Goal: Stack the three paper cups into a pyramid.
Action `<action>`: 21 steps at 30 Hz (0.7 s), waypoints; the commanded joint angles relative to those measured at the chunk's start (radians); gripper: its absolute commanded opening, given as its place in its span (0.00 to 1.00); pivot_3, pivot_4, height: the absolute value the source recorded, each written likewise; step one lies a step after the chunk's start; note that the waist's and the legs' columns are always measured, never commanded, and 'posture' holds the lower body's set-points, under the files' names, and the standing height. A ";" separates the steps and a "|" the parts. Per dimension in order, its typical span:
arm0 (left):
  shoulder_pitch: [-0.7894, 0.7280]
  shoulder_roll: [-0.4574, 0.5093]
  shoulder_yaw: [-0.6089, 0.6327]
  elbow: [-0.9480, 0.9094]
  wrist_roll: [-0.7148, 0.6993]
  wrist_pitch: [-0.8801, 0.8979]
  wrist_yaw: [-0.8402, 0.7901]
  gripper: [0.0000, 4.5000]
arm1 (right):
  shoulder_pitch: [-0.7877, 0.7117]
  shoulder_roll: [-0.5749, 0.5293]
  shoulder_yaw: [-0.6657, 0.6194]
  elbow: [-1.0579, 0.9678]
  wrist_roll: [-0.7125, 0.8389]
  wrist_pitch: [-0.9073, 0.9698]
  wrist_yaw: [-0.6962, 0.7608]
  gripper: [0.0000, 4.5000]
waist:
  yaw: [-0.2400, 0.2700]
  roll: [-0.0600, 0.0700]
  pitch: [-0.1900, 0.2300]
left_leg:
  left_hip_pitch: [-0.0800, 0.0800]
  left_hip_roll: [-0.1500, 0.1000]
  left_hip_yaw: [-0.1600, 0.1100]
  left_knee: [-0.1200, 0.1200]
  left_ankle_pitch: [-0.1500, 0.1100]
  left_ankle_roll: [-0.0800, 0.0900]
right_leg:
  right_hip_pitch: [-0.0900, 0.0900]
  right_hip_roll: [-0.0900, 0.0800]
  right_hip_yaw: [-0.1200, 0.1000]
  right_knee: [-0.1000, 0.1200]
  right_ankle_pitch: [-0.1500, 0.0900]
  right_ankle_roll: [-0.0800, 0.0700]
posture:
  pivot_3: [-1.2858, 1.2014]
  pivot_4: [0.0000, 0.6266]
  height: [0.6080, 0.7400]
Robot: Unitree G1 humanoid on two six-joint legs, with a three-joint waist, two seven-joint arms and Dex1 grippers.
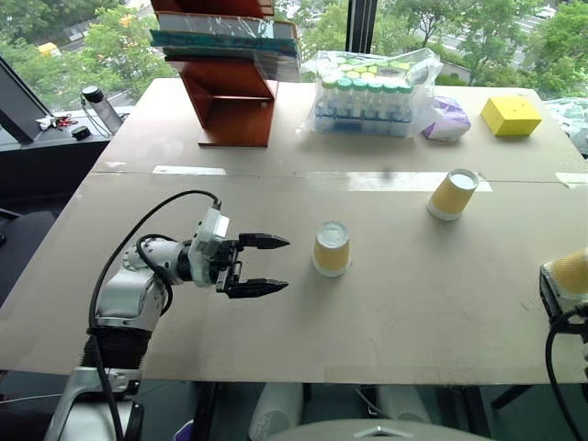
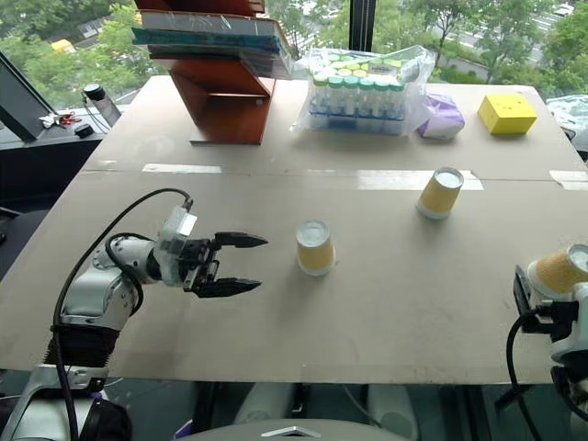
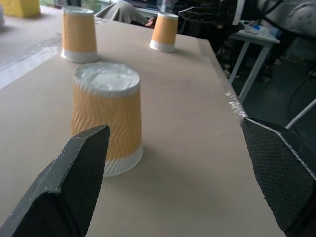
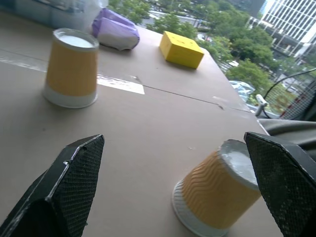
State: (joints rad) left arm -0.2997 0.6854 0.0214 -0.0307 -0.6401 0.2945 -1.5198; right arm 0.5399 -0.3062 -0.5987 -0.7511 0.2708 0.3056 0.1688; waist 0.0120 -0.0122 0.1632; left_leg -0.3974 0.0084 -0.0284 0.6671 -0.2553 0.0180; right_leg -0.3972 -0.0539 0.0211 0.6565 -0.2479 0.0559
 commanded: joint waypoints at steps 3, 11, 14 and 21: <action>-0.061 0.006 0.011 -0.243 -0.157 0.182 0.093 0.97 | -0.114 -0.038 -0.045 0.063 -0.018 0.109 -0.065 1.00 | -0.001 0.001 0.000 | 0.000 0.000 0.000 0.000 0.000 0.000 | 0.000 0.001 0.000 0.000 0.000 0.000 | 0.52 0.24 1.00; -0.181 -0.038 -0.001 -0.344 -0.226 0.325 0.267 0.97 | -0.324 -0.058 -0.110 0.205 0.026 0.258 -0.146 1.00 | -0.004 0.001 0.000 | 0.000 -0.003 0.002 0.000 0.000 0.000 | 0.000 0.002 0.002 0.001 0.000 0.000 | 0.52 0.24 1.00; -0.189 -0.048 0.001 -0.364 -0.239 0.348 0.303 0.97 | -0.352 -0.050 -0.126 0.233 0.044 0.285 -0.154 1.00 | -0.007 0.001 0.000 | 0.000 -0.002 0.001 -0.001 0.000 0.000 | 0.000 0.003 0.001 0.001 0.002 0.004 | 0.52 0.24 1.00; -0.192 -0.056 -0.002 -0.387 -0.244 0.362 0.351 0.97 | -0.370 -0.047 -0.136 0.280 0.103 0.315 -0.130 1.00 | -0.018 0.001 0.000 | 0.000 -0.002 0.001 -0.001 0.000 0.000 | 0.000 0.003 0.002 0.000 0.002 0.004 | 0.52 0.24 1.00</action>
State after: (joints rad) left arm -0.4743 0.6314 0.0179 -0.3814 -0.8666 0.6542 -1.1805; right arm 0.1702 -0.3474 -0.7015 -0.4683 0.3615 0.6225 0.0369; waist -0.0060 -0.0110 0.1637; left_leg -0.3972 0.0061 -0.0270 0.6661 -0.2552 0.0181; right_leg -0.3975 -0.0508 0.0228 0.6567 -0.2458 0.0598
